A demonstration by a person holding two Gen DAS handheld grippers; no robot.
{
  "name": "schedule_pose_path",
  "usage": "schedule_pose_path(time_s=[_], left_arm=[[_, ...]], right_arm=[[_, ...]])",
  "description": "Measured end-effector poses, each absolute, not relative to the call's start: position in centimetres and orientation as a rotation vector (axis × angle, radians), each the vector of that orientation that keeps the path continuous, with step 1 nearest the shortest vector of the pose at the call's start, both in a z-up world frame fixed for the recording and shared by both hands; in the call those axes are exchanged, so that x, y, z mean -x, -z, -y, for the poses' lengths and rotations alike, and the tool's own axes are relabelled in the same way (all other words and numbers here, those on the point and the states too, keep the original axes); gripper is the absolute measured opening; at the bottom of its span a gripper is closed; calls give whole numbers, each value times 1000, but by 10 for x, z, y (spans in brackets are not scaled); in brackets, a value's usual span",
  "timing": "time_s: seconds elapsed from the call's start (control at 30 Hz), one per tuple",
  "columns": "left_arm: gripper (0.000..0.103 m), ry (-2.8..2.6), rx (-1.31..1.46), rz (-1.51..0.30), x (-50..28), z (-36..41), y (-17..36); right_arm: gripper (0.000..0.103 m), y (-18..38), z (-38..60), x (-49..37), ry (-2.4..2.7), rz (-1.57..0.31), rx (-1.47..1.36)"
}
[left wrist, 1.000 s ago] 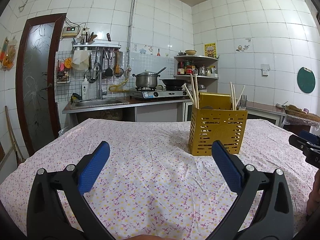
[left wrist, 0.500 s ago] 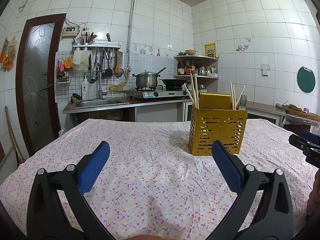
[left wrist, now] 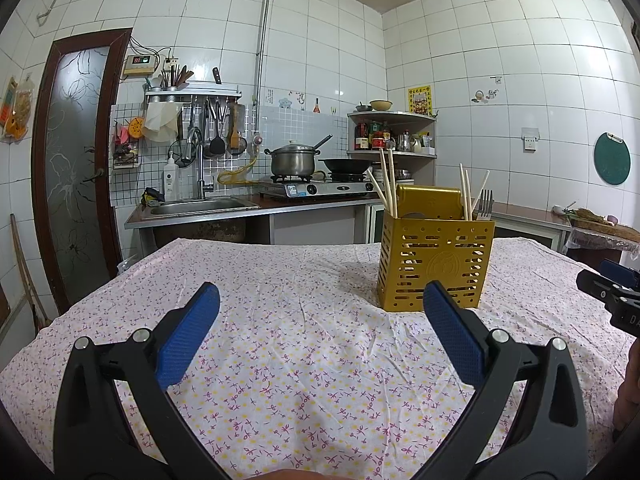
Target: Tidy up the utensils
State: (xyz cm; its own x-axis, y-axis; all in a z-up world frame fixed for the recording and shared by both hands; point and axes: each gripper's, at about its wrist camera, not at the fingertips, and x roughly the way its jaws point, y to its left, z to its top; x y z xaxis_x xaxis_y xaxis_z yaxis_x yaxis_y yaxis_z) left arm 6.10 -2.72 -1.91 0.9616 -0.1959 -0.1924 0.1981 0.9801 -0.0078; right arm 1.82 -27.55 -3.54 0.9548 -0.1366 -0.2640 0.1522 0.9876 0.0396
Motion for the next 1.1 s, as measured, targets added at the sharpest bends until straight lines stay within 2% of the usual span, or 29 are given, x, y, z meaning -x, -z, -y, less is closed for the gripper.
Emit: schedule_pose_path(time_s=[1.1], left_arm=[[98, 200, -12, -193, -61, 27, 19]], right_arm=[[77, 36, 276, -19, 146, -266, -60]])
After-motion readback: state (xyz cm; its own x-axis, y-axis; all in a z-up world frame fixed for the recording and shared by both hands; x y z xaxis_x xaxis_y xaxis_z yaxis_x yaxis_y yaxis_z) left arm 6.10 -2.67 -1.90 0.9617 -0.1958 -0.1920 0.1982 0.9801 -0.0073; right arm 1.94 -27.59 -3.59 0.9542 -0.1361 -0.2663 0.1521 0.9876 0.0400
